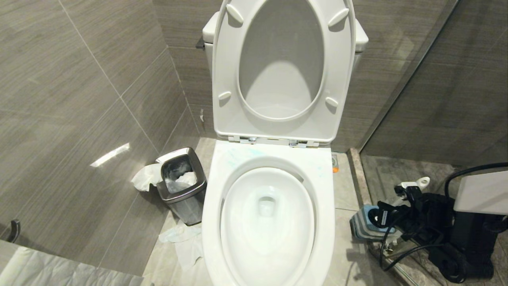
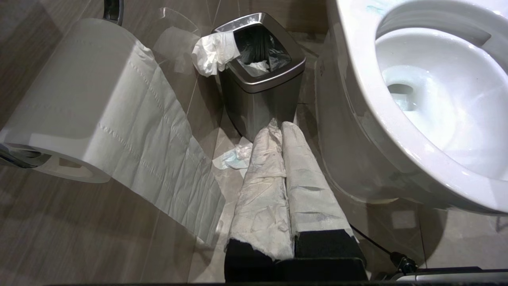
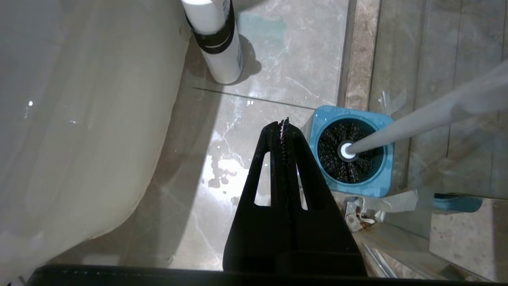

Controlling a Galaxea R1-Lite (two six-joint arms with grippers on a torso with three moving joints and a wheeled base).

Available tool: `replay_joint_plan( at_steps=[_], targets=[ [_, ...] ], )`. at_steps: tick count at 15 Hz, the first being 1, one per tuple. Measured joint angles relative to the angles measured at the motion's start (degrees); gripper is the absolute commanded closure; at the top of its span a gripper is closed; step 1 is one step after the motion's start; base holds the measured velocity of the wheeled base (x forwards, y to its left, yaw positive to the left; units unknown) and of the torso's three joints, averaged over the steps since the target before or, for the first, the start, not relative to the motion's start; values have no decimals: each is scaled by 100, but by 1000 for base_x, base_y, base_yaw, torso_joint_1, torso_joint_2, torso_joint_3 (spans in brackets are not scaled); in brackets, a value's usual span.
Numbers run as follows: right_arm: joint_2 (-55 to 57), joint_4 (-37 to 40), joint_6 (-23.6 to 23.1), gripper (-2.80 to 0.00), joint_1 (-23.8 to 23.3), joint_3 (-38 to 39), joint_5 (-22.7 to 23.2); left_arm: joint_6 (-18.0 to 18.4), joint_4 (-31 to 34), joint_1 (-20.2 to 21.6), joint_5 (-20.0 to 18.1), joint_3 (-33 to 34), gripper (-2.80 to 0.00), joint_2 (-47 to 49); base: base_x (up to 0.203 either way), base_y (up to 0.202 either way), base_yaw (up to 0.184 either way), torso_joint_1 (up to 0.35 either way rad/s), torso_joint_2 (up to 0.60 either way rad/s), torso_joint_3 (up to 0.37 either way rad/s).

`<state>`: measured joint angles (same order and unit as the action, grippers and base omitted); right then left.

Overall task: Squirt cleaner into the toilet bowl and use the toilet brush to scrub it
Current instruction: Pour in the cleaning agent

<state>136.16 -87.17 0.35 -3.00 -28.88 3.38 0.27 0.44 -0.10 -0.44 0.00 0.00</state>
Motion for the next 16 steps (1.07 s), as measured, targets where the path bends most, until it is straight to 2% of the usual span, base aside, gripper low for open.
replay_joint_plan(
  at_steps=[1, 16],
  targets=[
    [56, 1, -2, -280, -2, -17, 1, 0, 0, 0, 3, 0, 0, 0, 0, 0, 0, 0, 0, 0],
    [231, 0, 27, -280, 30, 31, 133, 0, 0, 0, 3, 0, 0, 0, 0, 0, 0, 0, 0, 0]
  ],
)
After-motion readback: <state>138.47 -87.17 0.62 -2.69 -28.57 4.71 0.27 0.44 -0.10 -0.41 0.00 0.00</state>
